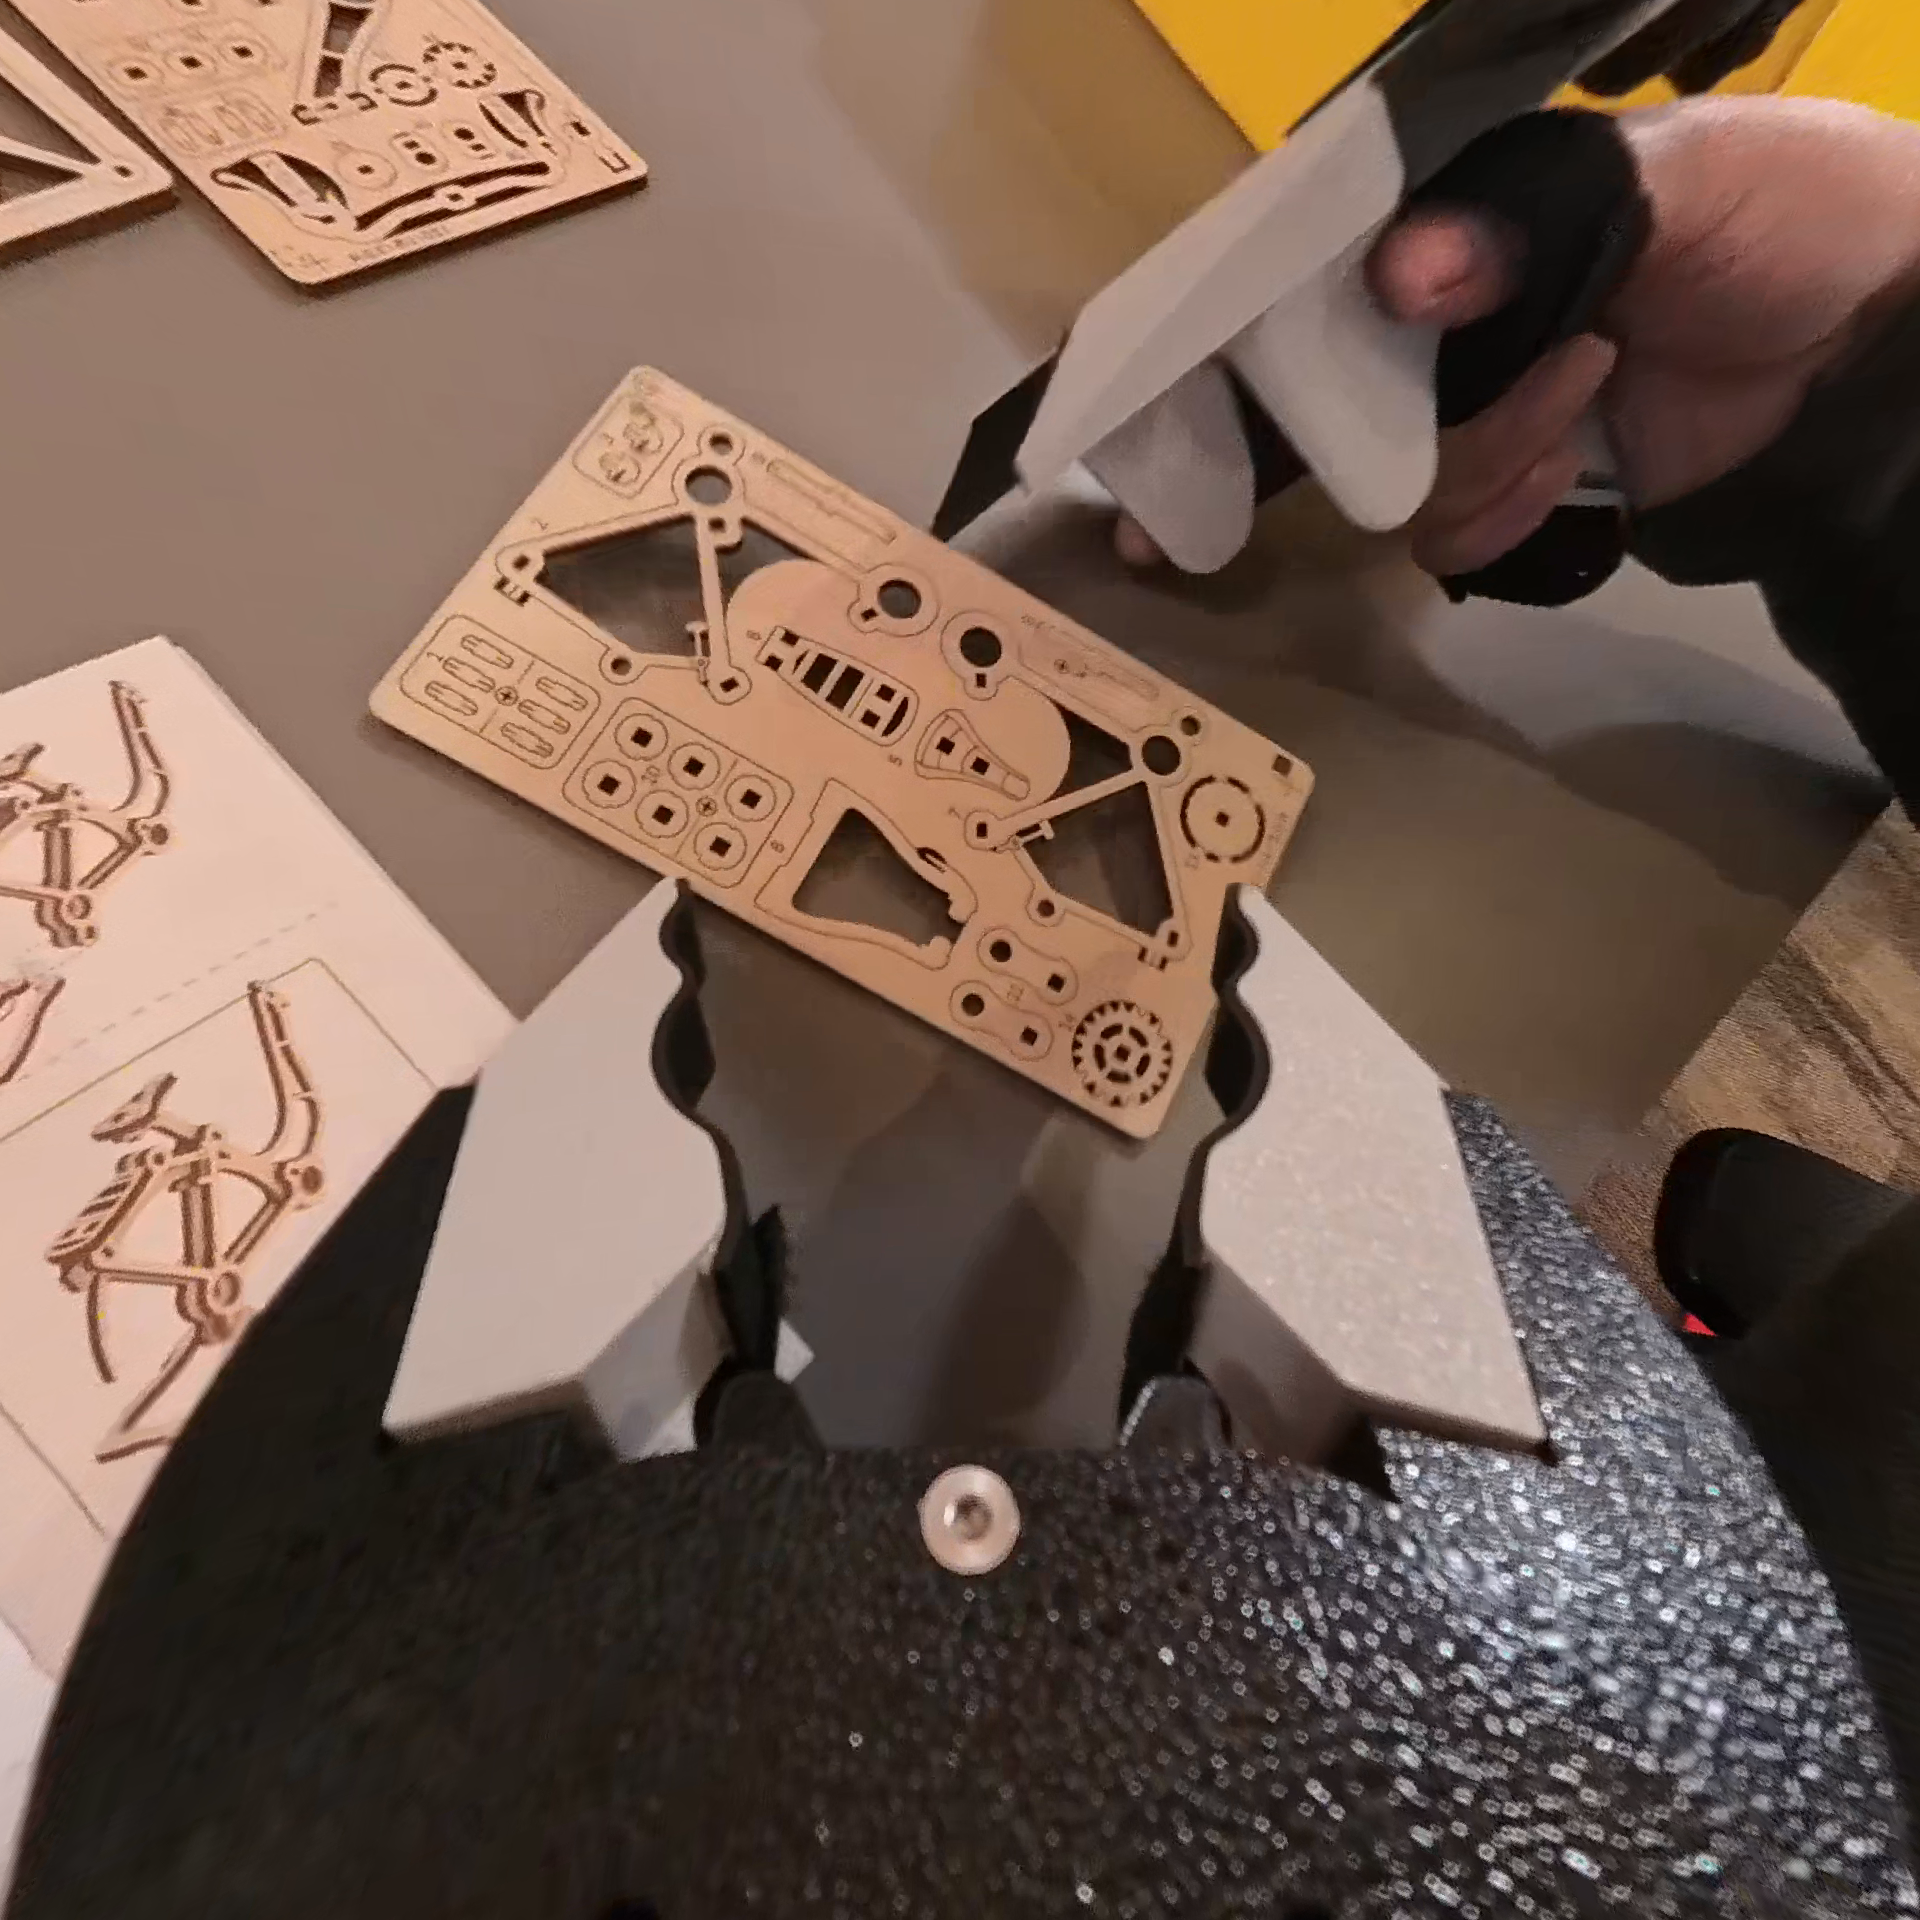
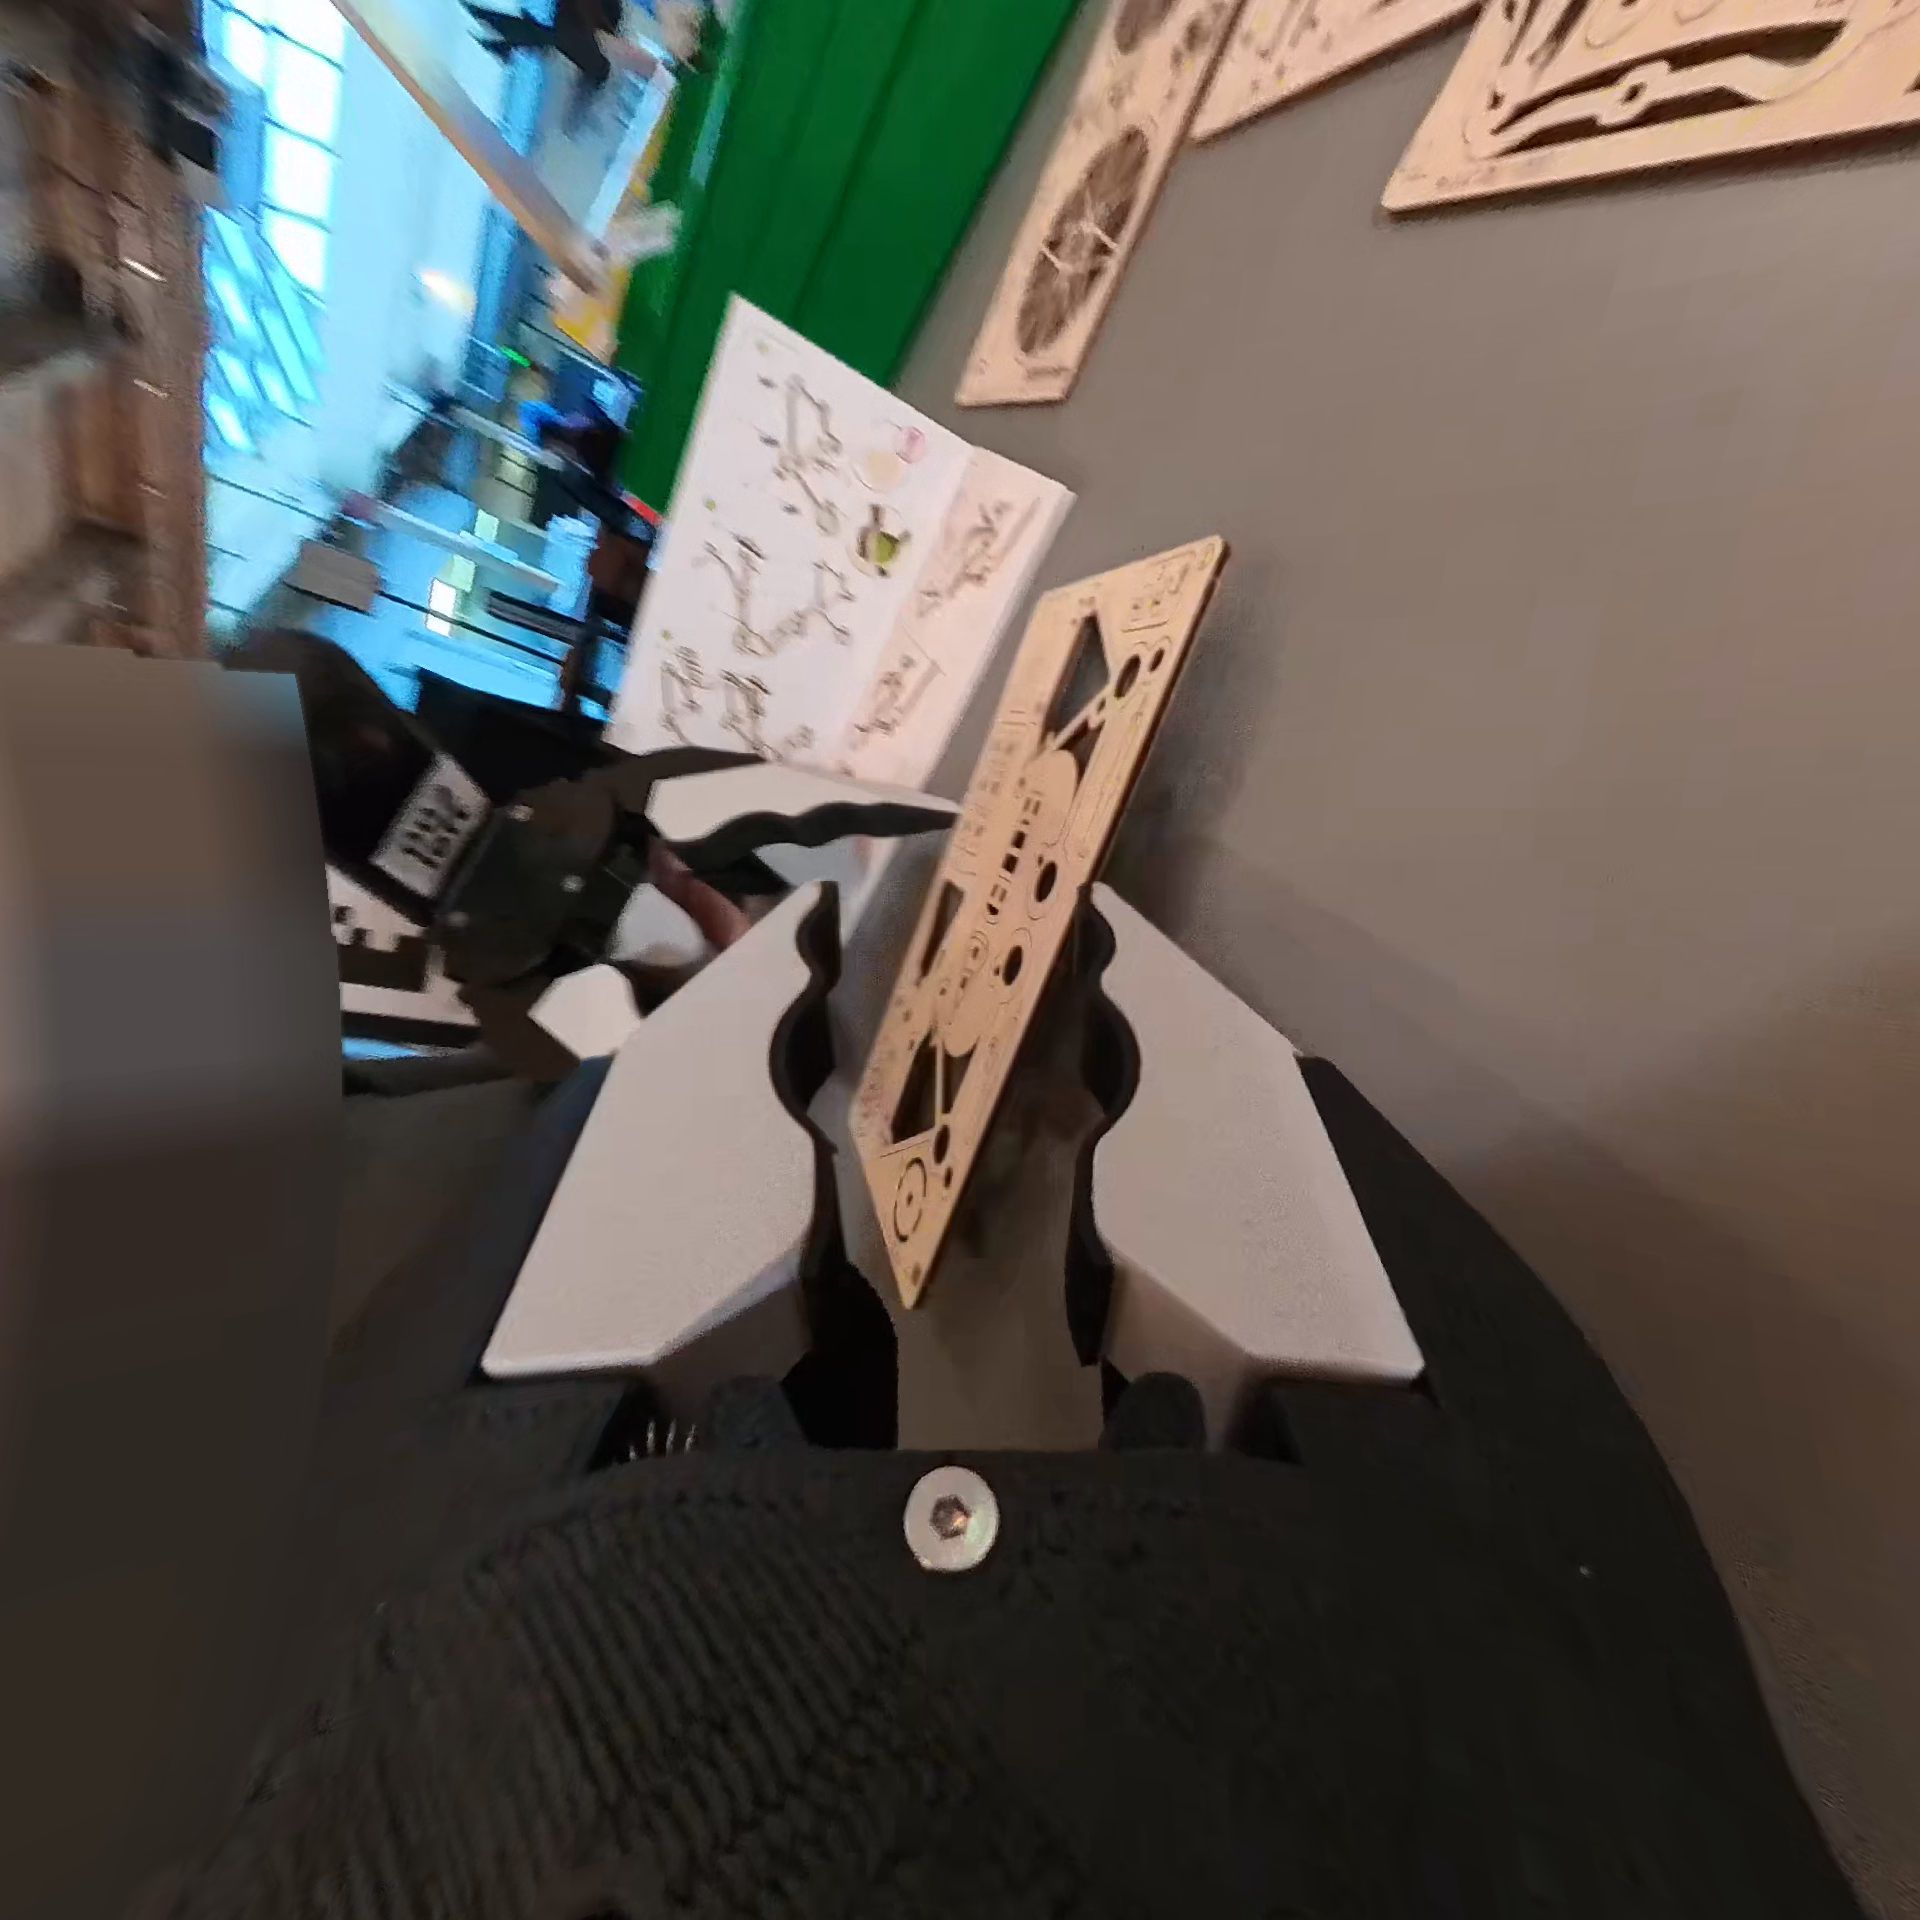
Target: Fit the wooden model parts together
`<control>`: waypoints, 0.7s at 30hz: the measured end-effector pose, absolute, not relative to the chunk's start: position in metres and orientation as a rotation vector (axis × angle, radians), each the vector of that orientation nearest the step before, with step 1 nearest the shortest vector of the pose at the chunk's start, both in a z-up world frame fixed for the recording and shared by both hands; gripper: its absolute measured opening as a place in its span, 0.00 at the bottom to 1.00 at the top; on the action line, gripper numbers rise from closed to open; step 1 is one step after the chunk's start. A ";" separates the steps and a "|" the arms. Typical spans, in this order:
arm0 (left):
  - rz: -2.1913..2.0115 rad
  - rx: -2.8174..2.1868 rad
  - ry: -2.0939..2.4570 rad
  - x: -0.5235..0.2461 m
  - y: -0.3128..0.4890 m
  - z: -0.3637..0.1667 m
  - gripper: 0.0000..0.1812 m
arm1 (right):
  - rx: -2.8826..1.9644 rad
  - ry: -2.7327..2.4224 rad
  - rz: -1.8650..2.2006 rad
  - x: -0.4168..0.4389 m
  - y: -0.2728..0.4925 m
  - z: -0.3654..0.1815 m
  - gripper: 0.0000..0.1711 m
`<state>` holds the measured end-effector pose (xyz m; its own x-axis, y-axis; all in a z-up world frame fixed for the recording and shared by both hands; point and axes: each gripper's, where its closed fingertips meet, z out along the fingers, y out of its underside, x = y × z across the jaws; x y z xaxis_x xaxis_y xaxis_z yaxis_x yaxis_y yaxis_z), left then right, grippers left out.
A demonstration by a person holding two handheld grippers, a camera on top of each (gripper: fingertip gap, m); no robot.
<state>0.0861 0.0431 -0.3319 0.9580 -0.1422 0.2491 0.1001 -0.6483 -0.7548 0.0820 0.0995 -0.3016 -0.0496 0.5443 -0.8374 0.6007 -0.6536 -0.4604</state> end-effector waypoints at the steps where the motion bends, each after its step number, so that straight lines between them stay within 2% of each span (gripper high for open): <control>1: -0.354 -2.246 0.023 0.084 0.043 -0.332 0.55 | 2.094 1.235 -1.887 0.081 0.099 -0.296 0.24; 14: -0.474 -2.155 -0.095 0.075 0.043 -0.321 0.57 | 1.745 0.737 -2.202 0.057 0.091 -0.257 0.12; 15: -0.483 -2.148 -0.102 0.075 0.043 -0.320 0.57 | 1.752 0.726 -2.189 0.054 0.089 -0.260 0.12; 17: -0.480 -2.138 -0.094 0.075 0.043 -0.319 0.57 | 1.815 0.792 -2.107 0.049 0.079 -0.274 0.18; 21: -0.468 -2.127 -0.093 0.075 0.043 -0.318 0.58 | 1.887 0.920 -2.066 0.043 0.069 -0.284 0.13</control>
<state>0.0752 0.0428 -0.3183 0.9245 -0.1110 0.3646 0.2415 -0.5694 -0.7858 0.0434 0.0687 -0.2838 -0.1682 0.2595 -0.9510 0.5330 -0.7876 -0.3092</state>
